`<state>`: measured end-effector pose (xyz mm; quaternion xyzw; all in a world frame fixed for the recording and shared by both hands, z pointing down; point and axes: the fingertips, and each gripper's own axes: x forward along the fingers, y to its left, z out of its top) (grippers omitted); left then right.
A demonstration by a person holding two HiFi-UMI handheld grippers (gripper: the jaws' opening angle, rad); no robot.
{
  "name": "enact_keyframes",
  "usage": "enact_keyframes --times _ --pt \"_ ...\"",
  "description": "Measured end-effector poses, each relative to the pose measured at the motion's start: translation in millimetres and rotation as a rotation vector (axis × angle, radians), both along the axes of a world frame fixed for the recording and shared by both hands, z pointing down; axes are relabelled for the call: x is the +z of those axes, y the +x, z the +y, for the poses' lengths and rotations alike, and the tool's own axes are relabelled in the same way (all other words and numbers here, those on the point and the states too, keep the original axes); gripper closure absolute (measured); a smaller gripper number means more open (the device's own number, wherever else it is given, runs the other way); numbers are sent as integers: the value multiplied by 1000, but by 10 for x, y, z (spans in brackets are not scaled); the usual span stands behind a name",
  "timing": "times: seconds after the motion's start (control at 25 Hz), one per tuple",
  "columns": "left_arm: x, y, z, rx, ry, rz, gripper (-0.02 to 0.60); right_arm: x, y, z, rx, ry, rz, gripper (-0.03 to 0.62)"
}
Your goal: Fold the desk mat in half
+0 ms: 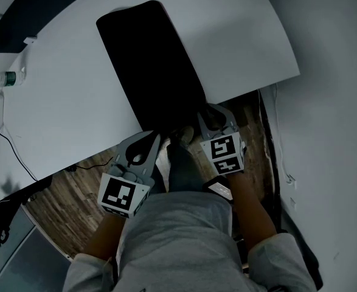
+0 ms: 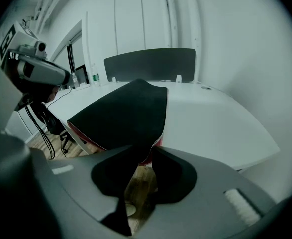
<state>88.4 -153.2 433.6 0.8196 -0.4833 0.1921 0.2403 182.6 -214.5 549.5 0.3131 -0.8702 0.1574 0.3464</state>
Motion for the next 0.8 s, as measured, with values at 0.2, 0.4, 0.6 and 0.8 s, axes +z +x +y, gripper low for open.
enact_keyframes --times 0.2,0.4,0.6,0.8 --pt "3 24 -10 2 -8 4 563 -9 56 -2 -6 11 36 488" --pt "13 38 -19 4 -4 9 563 -10 90 15 -2 -7 7 484" --pt "36 17 10 1 -12 9 563 -44 181 43 8 2 10 511" --pt "-2 32 25 0 2 7 563 -130 265 38 28 18 -16 553"
